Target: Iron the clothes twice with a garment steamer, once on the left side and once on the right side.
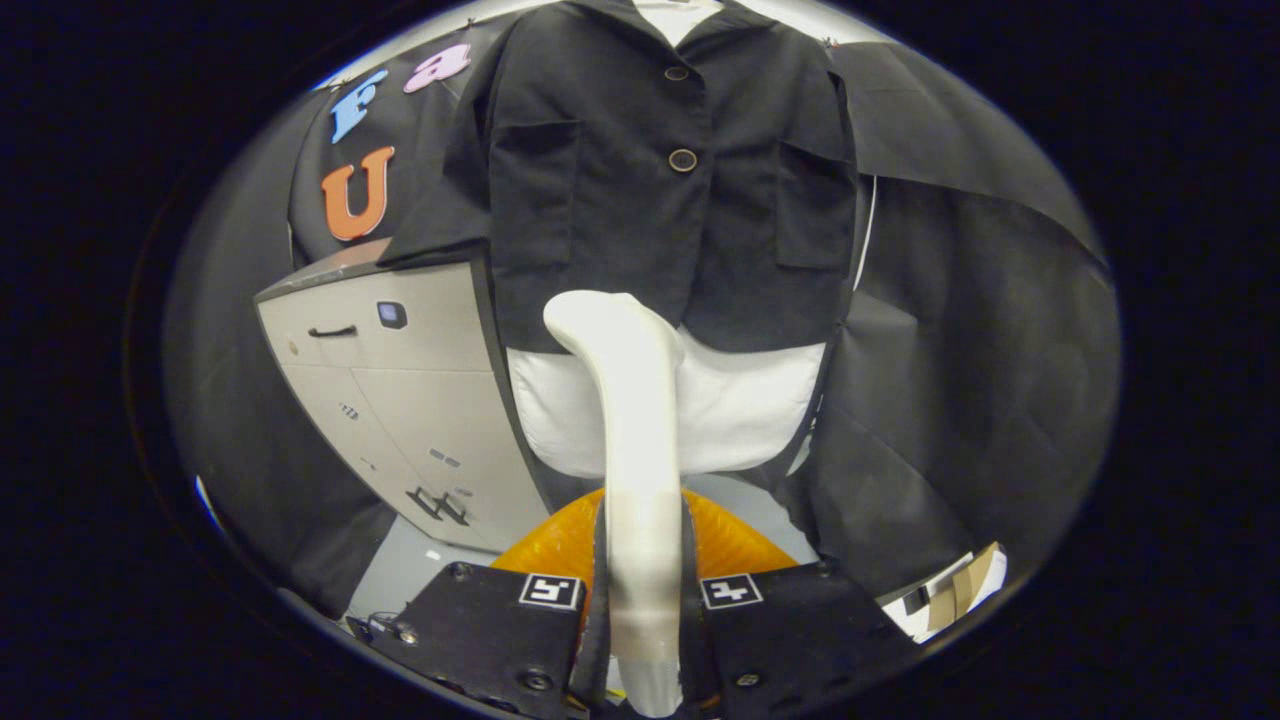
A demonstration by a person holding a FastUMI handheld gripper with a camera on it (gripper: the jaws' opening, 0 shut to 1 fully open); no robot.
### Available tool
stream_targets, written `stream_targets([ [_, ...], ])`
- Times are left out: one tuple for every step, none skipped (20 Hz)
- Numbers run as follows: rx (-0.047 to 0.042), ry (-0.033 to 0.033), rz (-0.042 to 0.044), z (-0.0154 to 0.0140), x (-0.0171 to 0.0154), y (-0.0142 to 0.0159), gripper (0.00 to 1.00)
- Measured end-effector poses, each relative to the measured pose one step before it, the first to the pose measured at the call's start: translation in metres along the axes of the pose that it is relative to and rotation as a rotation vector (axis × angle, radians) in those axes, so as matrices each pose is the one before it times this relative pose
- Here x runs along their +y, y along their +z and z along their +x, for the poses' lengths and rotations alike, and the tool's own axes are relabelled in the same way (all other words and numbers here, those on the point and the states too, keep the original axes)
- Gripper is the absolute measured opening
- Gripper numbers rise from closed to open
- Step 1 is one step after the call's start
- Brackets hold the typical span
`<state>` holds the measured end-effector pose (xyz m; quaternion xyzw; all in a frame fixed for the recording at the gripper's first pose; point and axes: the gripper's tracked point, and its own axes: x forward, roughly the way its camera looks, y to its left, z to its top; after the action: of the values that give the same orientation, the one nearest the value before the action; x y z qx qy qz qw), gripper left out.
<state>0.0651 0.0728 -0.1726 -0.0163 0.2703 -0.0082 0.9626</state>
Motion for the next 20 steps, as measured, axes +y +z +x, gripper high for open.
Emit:
stream_targets([
  [-0.03071, 0.01628, 0.01065, -0.00739, -0.00127, 0.01433, 0.3],
  [-0.03708, 0.01598, 0.01075, -0.00815, -0.00234, 0.01779, 0.3],
  [-0.04023, 0.01191, 0.0109, -0.00717, -0.00458, 0.02041, 0.3],
  [-0.04075, 0.00778, 0.01456, -0.00698, -0.0048, 0.02201, 0.3],
  [-0.04133, 0.00699, 0.01464, -0.00628, -0.0059, 0.02409, 0.3],
  [-0.04253, 0.00597, 0.0124, -0.00426, -0.00613, 0.02486, 0.3],
  [-0.04929, 0.00419, 0.00441, -0.00324, -0.00675, 0.02563, 0.3],
  [-0.04663, 0.00187, -0.00191, -0.00193, -0.00696, 0.02468, 0.3],
  [-0.0401, 0.00324, 0.00348, 0.00023, -0.00582, 0.02386, 0.3],
  [-0.03632, 0.00979, 0.01081, 0.0021, -0.00322, 0.02094, 0.3],
  [-0.03061, 0.00874, 0.00616, 0.00339, -0.00484, 0.01933, 0.3],
  [-0.03109, 0.00565, 0.00137, 0.00536, -0.00575, 0.01875, 0.3],
  [-0.03439, 0.00288, -0.00056, 0.00528, -0.00617, 0.01853, 0.3],
  [-0.03149, 0.00101, 0.00117, 0.00578, -0.00651, 0.0176, 0.3],
  [-0.03375, 0.00256, 0.00215, 0.00681, -0.00587, 0.01718, 0.3],
  [-0.02956, 0.00187, 0.00255, 0.0071, -0.00592, 0.01621, 0.3],
  [-0.03053, 0.0033, 0.00352, 0.00696, -0.00532, 0.01559, 0.3],
  [-0.03058, 0.00377, 0.00339, 0.00938, -0.00422, 0.01321, 0.3],
  [-0.018, 0.00369, 0.0061, 0.00714, -0.00358, 0.01007, 0.3],
  [-0.01932, 0.01449, 0.00711, 0.00598, 0.00046, 0.00681, 0.3],
])
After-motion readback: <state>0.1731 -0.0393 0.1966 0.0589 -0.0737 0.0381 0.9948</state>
